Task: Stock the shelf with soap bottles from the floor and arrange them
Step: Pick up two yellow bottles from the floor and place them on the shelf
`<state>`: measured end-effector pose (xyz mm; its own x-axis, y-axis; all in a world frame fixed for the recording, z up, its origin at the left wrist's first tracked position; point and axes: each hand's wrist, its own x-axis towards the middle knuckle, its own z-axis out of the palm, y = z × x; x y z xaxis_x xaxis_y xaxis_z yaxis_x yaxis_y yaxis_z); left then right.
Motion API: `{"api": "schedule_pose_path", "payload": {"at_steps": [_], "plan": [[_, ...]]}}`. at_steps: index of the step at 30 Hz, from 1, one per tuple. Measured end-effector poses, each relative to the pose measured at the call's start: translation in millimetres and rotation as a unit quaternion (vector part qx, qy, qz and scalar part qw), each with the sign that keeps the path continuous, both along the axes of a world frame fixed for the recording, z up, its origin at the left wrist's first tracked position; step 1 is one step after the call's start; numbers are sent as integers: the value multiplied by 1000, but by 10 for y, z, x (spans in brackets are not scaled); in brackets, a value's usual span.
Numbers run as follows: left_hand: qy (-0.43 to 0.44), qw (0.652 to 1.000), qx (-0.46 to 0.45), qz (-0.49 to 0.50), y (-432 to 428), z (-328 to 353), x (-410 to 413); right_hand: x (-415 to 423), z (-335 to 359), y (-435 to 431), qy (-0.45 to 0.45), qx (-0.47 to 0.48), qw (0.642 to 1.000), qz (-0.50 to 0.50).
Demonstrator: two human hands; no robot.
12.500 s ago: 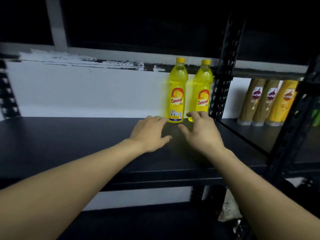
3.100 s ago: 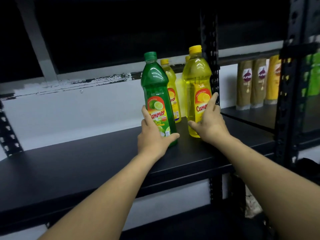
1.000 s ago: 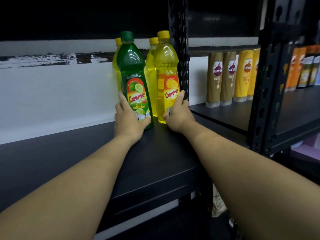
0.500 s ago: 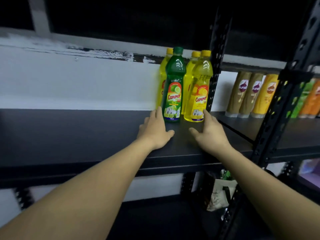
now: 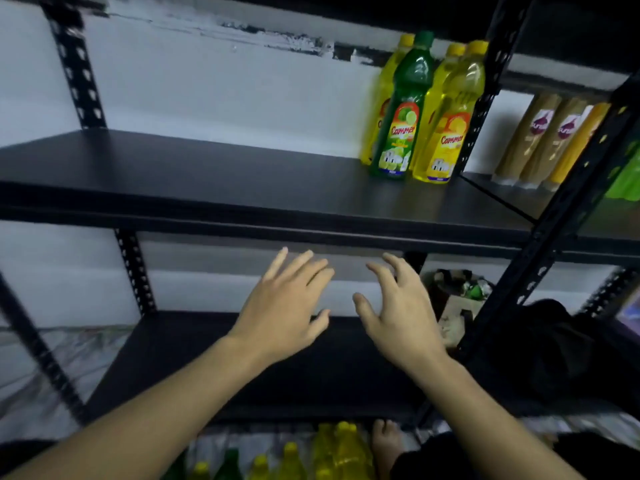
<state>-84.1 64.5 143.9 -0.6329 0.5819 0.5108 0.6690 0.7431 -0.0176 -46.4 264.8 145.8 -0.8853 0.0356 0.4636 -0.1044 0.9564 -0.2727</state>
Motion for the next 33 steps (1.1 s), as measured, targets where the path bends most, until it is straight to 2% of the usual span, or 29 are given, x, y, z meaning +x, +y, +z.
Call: {"api": "schedule_pose_path", "payload": {"at_steps": [4, 9, 17, 21, 24, 27, 33], "plan": [[-142, 984, -76, 81, -355, -482, 170, 62, -477, -304, -110, 18, 993, 31], [-239, 948, -172, 123, -666, -1117, 241, 58, -1206, -489, -280, 55, 957, 55], [-384, 887, -195, 164, -1002, -2243, 426, 171, -2362, -459, -459, 29, 887, 33], [-483, 829, -190, 209, -1147, -2866, 602, 354, -2930, -356, -529, -18, 848, 3], [-551, 768, -171, 279, -1321, -3324, 769, 544, -3273, -171, -559, -45, 827, -43], [-597, 719, -152, 322, -1430, -3632, 821, 675, -3565, 56, -548, -46, 829, -102], [-616, 679, -54, 395, -1361, -3956, 635, 647, -3894, 239, -557, -32, 825, -93]]}}
